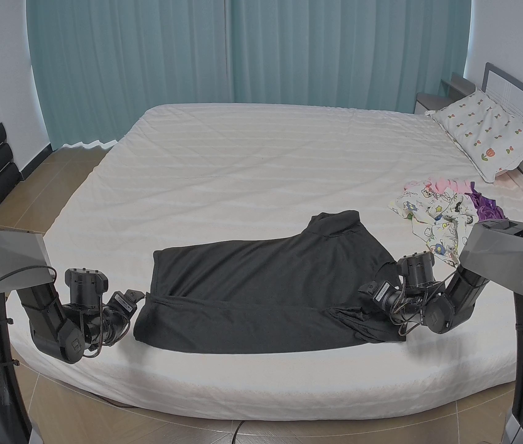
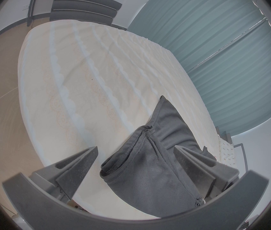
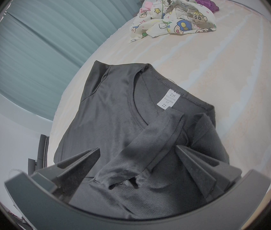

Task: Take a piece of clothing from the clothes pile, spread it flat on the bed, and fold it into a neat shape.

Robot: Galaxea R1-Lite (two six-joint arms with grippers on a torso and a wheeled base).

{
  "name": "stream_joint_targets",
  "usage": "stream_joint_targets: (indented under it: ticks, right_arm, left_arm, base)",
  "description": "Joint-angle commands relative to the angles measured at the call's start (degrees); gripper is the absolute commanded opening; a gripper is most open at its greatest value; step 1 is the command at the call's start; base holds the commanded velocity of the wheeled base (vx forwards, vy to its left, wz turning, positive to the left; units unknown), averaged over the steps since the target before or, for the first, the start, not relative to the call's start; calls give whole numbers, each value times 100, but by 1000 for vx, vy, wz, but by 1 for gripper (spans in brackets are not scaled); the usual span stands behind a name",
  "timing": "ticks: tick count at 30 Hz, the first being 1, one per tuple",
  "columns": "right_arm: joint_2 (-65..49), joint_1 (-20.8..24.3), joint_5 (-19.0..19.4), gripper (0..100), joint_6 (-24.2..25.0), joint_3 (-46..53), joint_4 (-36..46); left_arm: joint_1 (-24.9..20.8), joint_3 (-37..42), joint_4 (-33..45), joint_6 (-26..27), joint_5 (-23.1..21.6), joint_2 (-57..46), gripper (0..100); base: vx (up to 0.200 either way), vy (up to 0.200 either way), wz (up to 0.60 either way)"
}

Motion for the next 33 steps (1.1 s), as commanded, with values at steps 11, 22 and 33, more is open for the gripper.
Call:
stream_joint_targets:
  ticks: [11, 22, 33]
  right_arm:
    - [-46, -70, -292, 0, 31, -73, 42]
    - [-486, -61, -283, 0, 154, 15, 130]
    - [-1285, 9, -187, 0, 145, 279, 675]
  left_arm:
    - [-2, 4, -5, 0, 2, 33, 100]
    - [7, 13, -5, 0, 2, 33, 100]
    - [7, 13, -5, -9, 2, 33, 100]
  base:
    - [0, 0, 0]
    - [0, 0, 0]
    - [0, 0, 0]
